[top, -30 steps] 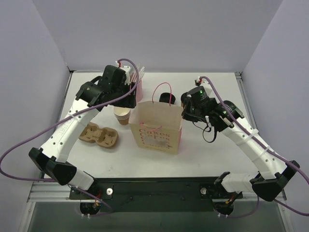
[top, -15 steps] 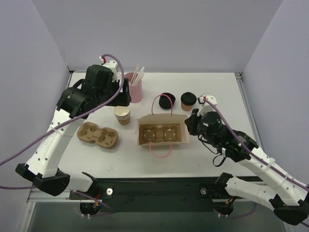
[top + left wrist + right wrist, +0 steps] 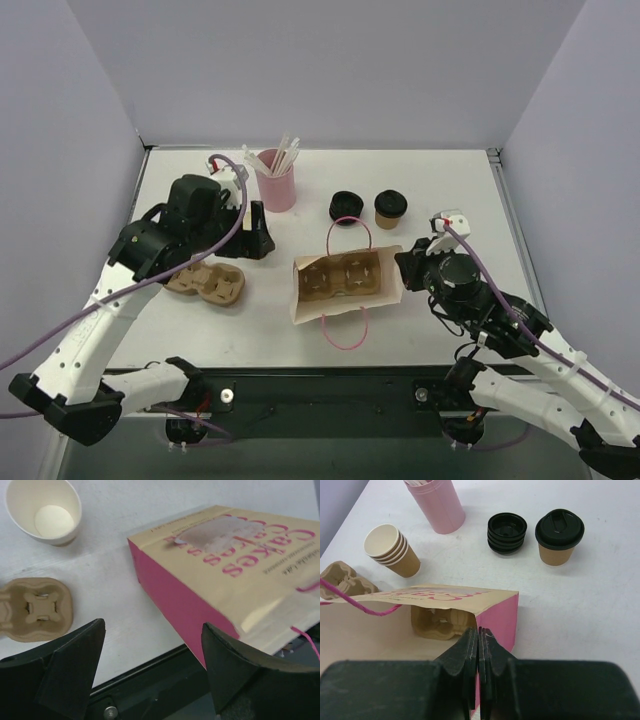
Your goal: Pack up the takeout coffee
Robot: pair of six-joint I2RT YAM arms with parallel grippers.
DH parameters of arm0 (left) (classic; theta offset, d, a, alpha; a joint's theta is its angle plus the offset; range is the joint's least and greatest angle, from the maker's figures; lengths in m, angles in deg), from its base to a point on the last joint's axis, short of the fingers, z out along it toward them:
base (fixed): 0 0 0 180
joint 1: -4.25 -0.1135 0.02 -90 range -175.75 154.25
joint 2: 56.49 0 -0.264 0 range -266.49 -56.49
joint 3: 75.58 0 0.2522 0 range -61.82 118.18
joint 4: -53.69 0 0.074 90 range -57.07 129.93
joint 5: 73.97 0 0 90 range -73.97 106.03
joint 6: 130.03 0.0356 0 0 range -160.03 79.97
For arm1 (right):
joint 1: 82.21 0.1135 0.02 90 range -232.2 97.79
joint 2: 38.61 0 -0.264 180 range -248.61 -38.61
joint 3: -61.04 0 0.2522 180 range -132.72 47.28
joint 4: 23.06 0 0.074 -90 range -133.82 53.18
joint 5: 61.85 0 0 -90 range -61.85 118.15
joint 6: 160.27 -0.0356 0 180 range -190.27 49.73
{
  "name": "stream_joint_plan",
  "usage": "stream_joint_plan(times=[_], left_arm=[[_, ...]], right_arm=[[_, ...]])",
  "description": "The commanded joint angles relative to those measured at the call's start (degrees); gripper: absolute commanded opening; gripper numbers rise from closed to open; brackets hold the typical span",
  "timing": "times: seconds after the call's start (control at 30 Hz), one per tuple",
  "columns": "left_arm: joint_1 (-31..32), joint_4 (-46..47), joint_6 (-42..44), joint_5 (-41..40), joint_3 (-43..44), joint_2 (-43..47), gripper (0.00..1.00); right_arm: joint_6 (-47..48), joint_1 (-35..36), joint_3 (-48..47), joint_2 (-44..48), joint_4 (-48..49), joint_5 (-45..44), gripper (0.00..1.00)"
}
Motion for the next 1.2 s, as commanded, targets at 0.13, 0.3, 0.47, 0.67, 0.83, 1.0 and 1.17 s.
stream_joint_plan(times=[0.13, 0.3, 0.47, 0.67, 0.83, 1.0, 1.17], left_arm=[[15.40, 5.59, -8.14, -0.07, -7.43, 7.36, 0.84], [22.99, 5.32, -15.17, -8.52, -7.78, 4.89, 0.81], [22.99, 6.37, -16.07, -14.32, -7.87, 4.98, 0.76], [22.99, 8.84, -14.40, -15.12, -8.57, 4.01, 0.67], [23.07, 9.55, -15.54, -11.78, -10.24, 4.88, 0.54], [23.07, 10.77, -15.98, -10.81, -12.26, 6.30, 0.50], [23.07, 10.95, -14.76, -10.37, -12.53, 5.59, 0.30]], right_arm=[[-5.44, 0.58, -2.56, -2.53, -2.15, -3.17, 0.00], [-6.33, 0.67, -1.95, -1.92, -2.06, -2.38, 0.00], [-7.12, 0.76, -1.51, -0.86, -2.41, -2.38, 0.00], [-7.91, 0.76, -1.77, -1.21, -2.59, -2.82, 0.00], [-9.40, 1.02, -1.68, -1.56, -2.59, -3.78, 0.00], [-10.63, 1.28, -1.16, -1.65, -2.76, -4.22, 0.00], [-11.25, 1.55, -0.80, -1.30, -3.02, -4.31, 0.00]])
